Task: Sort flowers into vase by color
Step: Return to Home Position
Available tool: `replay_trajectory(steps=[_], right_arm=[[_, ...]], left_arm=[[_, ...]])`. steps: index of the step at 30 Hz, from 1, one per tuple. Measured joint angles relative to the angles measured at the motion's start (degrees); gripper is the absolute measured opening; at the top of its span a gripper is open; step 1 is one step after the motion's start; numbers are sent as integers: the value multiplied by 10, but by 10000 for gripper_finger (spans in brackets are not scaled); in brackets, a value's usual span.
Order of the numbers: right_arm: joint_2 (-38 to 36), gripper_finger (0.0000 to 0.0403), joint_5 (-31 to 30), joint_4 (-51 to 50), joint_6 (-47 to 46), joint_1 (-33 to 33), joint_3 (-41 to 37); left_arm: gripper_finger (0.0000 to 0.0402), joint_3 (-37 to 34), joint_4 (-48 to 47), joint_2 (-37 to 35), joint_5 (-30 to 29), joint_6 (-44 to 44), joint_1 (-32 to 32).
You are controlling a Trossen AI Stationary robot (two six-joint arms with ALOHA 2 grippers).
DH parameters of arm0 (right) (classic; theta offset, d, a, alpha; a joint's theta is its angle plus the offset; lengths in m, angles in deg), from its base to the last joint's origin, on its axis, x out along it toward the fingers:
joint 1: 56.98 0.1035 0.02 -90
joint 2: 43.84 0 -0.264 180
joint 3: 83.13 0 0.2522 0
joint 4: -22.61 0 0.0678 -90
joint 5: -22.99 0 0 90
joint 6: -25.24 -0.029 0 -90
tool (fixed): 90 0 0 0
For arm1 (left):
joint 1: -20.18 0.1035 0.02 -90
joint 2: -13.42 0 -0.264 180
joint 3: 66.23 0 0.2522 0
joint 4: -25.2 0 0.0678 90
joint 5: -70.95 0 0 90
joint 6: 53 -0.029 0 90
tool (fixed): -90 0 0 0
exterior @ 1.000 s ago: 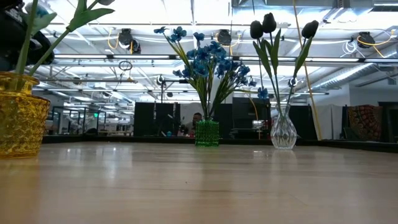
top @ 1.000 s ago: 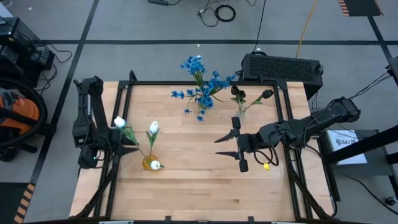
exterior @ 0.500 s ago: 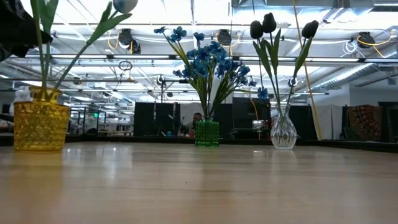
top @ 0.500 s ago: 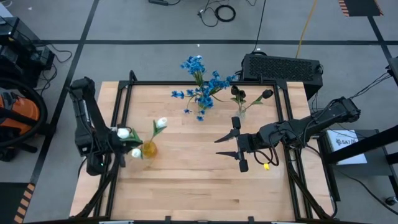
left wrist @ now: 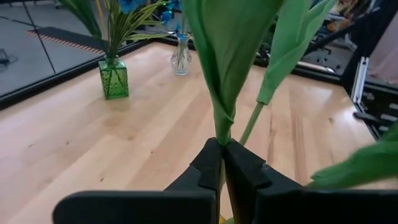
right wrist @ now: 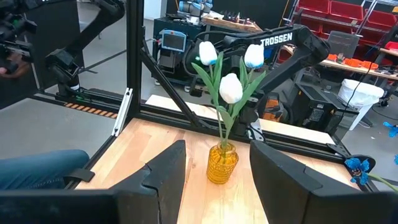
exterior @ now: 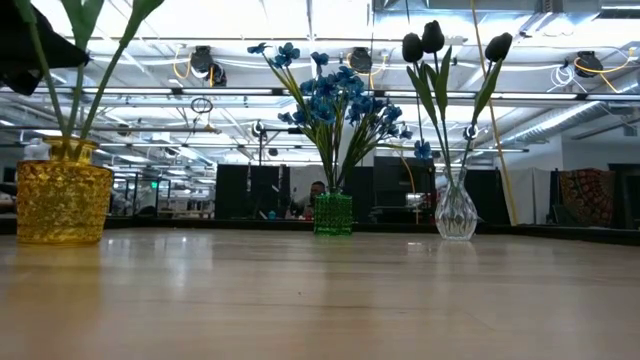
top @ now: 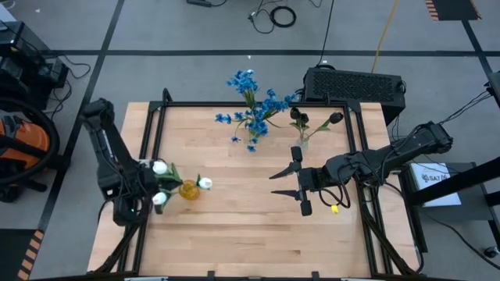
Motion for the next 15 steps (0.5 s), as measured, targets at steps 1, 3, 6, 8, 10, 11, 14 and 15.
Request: replay_trajectory(steps=[1, 3, 6, 8, 10, 11, 14, 15], right_arm=[[0, 171, 0, 0, 0, 0, 0], [0, 171, 0, 0, 0, 0, 0], [0, 171, 0, 0, 0, 0, 0], [0, 171, 0, 0, 0, 0, 0], [0, 171, 0, 0, 0, 0, 0], [0, 171, 0, 0, 0, 0, 0], [0, 171, 0, 0, 0, 0, 0], [0, 171, 0, 0, 0, 0, 0]], left_arm=[[17, 0, 9, 4, 0, 0, 4], [18, 0, 27, 15, -1, 0, 10], [18, 0, 56, 31, -1, -1, 17], [18, 0, 74, 42, 1, -1, 22], [18, 0, 89, 53, 3, -1, 26], [18, 0, 94, 57, 3, -1, 28], [18, 0, 115, 69, 5, -1, 35], [18, 0, 121, 71, 5, -1, 38]])
